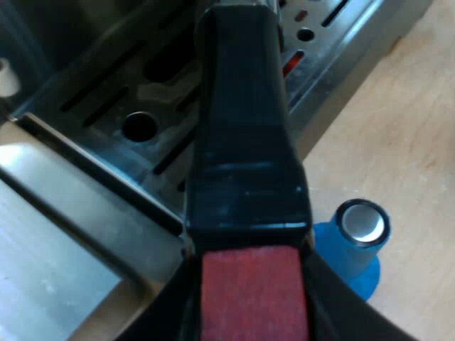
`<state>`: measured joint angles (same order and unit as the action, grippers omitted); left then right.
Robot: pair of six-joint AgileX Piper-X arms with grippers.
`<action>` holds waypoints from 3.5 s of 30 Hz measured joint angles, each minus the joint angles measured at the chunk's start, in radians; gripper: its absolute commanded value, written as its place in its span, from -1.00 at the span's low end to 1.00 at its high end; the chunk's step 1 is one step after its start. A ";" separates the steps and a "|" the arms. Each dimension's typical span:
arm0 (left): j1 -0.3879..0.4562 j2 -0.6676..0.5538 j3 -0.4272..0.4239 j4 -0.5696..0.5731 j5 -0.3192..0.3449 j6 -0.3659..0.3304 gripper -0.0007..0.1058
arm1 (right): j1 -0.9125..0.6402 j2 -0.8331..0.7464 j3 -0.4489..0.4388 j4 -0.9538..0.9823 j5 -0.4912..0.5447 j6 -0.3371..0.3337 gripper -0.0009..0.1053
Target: Put the handle in the coffee machine
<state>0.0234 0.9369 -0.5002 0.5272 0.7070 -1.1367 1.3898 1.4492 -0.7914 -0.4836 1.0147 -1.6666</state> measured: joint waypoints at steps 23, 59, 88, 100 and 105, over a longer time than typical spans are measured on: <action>0.037 0.175 -0.121 0.116 0.088 0.242 -0.98 | 0.000 0.000 0.000 0.000 0.000 0.000 0.77; 0.105 0.350 -0.333 0.231 0.171 0.365 -0.98 | 0.000 0.000 0.000 0.000 0.000 0.000 0.77; 0.105 0.350 -0.372 0.272 0.176 0.364 -0.98 | 0.000 0.000 0.000 0.000 0.000 0.000 0.77; 0.118 0.350 -0.377 0.306 0.184 0.418 -0.98 | 0.000 0.000 0.000 0.000 0.000 0.000 0.77; 0.150 0.356 -0.377 0.306 0.204 0.435 -0.98 | 0.000 0.000 0.000 0.000 0.000 0.000 0.77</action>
<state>0.1731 1.2934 -0.8773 0.8329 0.9111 -0.7014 1.3898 1.4492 -0.7914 -0.4836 1.0147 -1.6666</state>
